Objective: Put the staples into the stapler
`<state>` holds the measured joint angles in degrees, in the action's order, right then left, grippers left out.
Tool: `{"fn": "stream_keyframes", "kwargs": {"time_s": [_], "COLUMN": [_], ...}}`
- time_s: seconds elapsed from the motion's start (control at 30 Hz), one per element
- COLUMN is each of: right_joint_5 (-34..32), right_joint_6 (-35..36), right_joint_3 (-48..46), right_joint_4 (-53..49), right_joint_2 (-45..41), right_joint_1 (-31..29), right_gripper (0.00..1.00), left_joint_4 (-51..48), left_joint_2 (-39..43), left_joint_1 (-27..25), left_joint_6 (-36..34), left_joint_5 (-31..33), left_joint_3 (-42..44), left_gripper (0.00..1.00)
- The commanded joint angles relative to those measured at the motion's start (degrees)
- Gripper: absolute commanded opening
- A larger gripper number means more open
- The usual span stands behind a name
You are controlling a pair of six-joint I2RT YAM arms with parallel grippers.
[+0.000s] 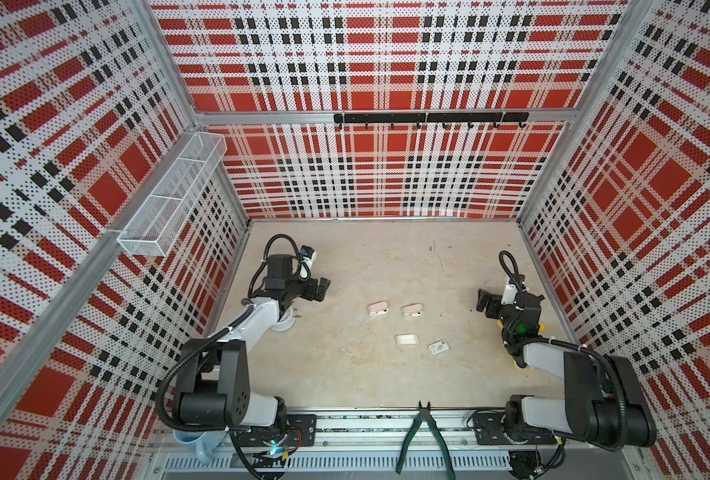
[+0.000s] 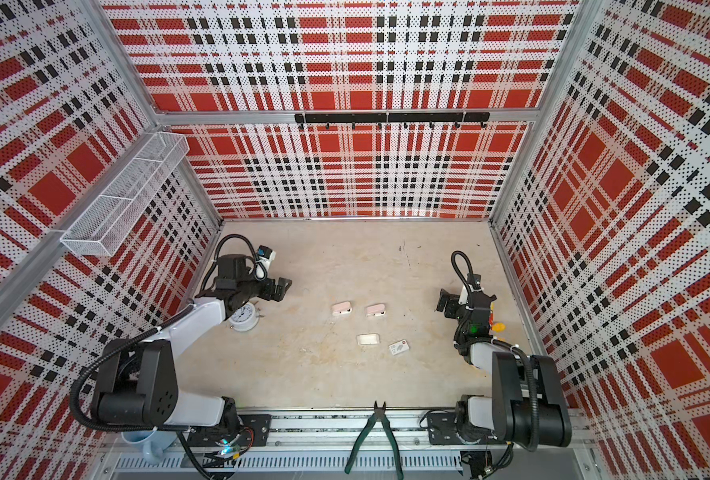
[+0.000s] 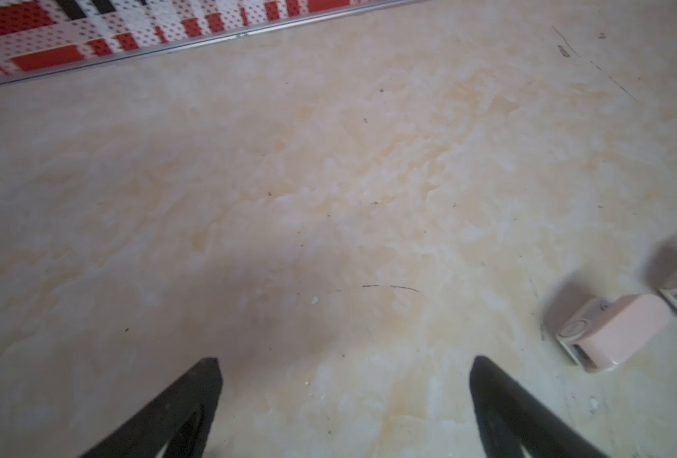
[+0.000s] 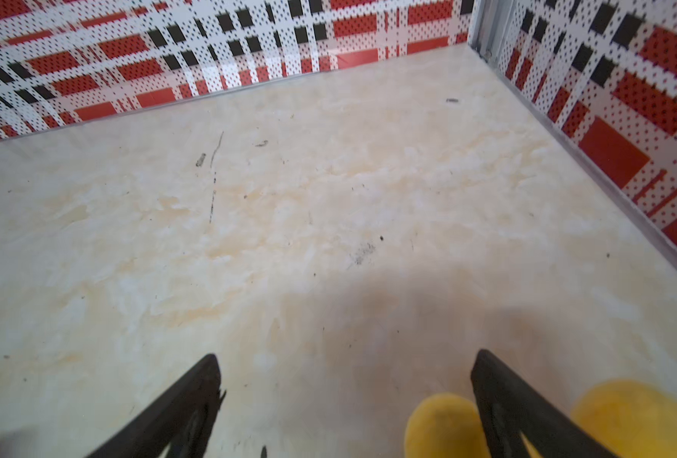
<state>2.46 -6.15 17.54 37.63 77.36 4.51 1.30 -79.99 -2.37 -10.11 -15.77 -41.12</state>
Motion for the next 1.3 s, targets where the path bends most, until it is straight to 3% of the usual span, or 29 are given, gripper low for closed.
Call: {"fn": "stream_keyframes", "kwargs": {"time_s": [0.0,0.13,0.27,0.37,0.53,0.7,0.77,1.03,1.27], "right_joint_5": [0.5,0.9,0.3,-0.4,-3.4,-3.9,-4.0,-1.4,-2.5], "right_joint_6": [3.7,4.9,5.0,5.6,6.6,6.9,6.9,8.4,8.7], "right_joint_3": [0.8,0.3,-0.2,1.1,4.0,4.1,4.1,5.2,5.7], "right_joint_4": [12.2,19.7,27.4,23.0,18.4,17.7,17.7,15.5,14.7], "right_joint_2": [2.1,7.8,14.4,13.4,13.9,13.6,13.6,13.7,13.8], "right_joint_1": [-0.7,-0.8,-1.3,-1.8,-3.4,-3.7,-3.8,-4.1,-4.5], "right_gripper": [1.00,1.00,1.00,1.00,1.00,1.00,1.00,1.00,1.00], "left_joint_4": [20.7,34.2,46.6,52.4,75.4,75.4,69.4,62.3,55.2], "left_joint_2": [4.7,7.1,2.3,-0.7,-10.7,-12.8,-10.9,-11.0,-10.3], "left_joint_1": [1.7,4.4,5.6,7.4,8.7,3.4,3.6,4.7,2.3], "left_joint_6": [3.8,6.5,10.4,11.0,14.5,9.3,9.4,10.2,8.6], "left_joint_5": [3.0,3.2,1.5,1.3,2.1,8.3,9.7,6.4,11.4], "left_joint_3": [7.1,17.0,21.8,23.3,28.8,28.4,26.8,22.6,19.5], "left_gripper": [1.00,1.00,1.00,1.00,1.00,1.00,1.00,1.00,1.00]}}
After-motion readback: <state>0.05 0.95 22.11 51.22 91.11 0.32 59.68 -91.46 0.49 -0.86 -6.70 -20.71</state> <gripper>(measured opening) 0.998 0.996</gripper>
